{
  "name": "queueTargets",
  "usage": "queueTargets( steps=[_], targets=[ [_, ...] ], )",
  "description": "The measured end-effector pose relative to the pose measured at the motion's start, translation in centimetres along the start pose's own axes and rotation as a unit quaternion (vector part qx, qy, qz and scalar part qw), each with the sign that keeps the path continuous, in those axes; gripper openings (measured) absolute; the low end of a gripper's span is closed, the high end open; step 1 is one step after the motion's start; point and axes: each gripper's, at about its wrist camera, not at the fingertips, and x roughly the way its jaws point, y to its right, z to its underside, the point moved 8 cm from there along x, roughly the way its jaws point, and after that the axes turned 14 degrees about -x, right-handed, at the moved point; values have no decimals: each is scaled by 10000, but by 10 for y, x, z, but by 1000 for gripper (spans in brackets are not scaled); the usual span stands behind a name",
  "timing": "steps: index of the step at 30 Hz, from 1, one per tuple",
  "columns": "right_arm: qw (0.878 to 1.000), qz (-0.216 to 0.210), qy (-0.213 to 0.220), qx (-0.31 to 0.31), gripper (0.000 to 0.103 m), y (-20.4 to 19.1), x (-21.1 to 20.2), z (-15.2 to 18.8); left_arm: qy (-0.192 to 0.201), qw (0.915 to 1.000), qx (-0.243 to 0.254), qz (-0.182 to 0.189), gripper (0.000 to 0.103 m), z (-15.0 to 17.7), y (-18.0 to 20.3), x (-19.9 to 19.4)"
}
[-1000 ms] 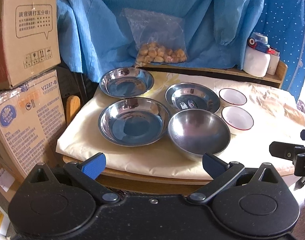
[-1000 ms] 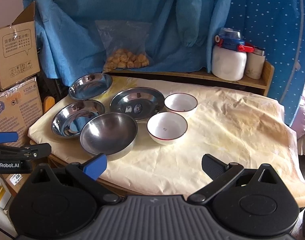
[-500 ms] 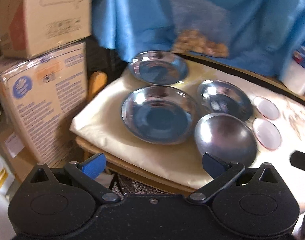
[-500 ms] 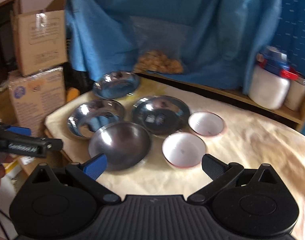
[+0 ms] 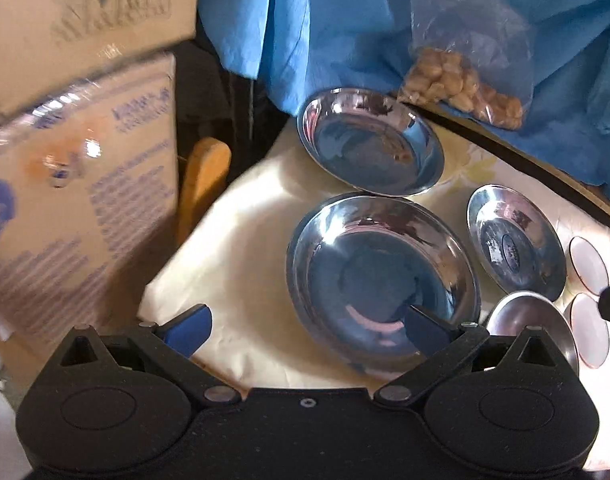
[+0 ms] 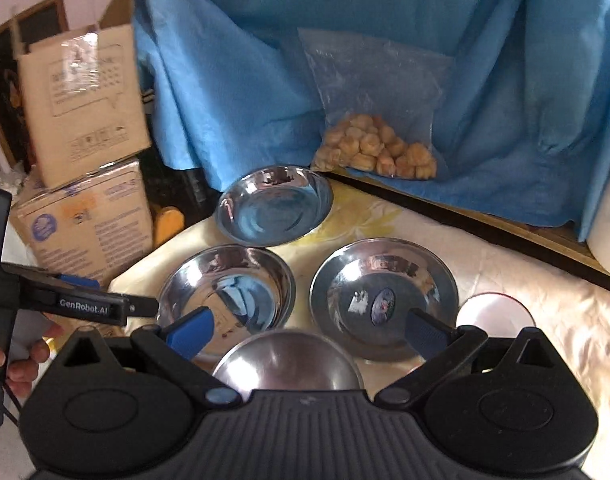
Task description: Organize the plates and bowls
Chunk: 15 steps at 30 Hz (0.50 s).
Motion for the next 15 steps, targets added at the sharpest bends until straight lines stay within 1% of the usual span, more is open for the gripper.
queueTargets(
  steps=[5,9,11,15],
  targets=[
    [9998,-84,-136,-105,101,0,40,-20,-135,9999,-9,92,102,-14,-7,26],
    [9993,-225,-271,-123,100,0,69,-33,-280,9994,-2,200,102,-18,-9,39],
    [9987,-310,-344,-214,99,0,81,-38,-302,9994,37,192,101,-19,-10,45],
    [9975,-367,-463,-386,99,0,105,-46,-290,9993,-48,239,101,-30,-11,53]
  ],
)
